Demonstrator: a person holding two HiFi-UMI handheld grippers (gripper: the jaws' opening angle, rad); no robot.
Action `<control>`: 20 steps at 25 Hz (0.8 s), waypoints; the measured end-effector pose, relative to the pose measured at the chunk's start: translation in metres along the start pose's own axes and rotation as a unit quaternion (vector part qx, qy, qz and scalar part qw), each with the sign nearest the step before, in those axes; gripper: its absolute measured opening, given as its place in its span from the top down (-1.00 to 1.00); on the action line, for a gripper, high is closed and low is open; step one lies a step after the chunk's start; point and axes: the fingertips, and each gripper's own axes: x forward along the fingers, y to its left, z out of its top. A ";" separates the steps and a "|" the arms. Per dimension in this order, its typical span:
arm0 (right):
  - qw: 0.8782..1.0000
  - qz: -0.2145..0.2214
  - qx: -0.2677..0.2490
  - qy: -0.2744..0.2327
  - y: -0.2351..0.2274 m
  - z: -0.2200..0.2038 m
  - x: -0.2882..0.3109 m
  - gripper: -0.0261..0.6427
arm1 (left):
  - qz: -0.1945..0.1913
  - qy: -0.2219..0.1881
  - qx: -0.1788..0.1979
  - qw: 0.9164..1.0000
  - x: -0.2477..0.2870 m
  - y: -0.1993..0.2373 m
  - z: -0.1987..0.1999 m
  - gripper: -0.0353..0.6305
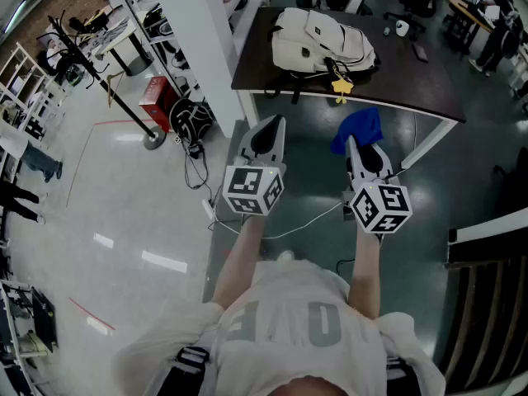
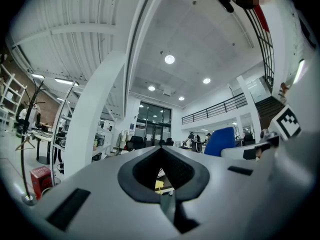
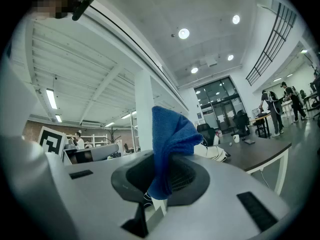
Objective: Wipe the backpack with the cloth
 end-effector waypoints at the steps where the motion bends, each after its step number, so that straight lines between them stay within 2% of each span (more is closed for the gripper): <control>1: 1.000 0.000 0.001 0.000 0.000 0.000 0.001 0.79 | 0.000 0.000 0.000 1.000 0.001 0.000 0.000 0.88; 12: 1.000 -0.004 0.010 -0.001 -0.014 -0.001 0.009 0.79 | -0.003 0.009 -0.002 1.000 0.016 0.001 -0.008 0.88; 20: 1.000 0.010 0.016 -0.014 -0.033 0.006 0.012 0.79 | 0.005 0.013 -0.006 1.000 0.032 -0.001 -0.019 0.88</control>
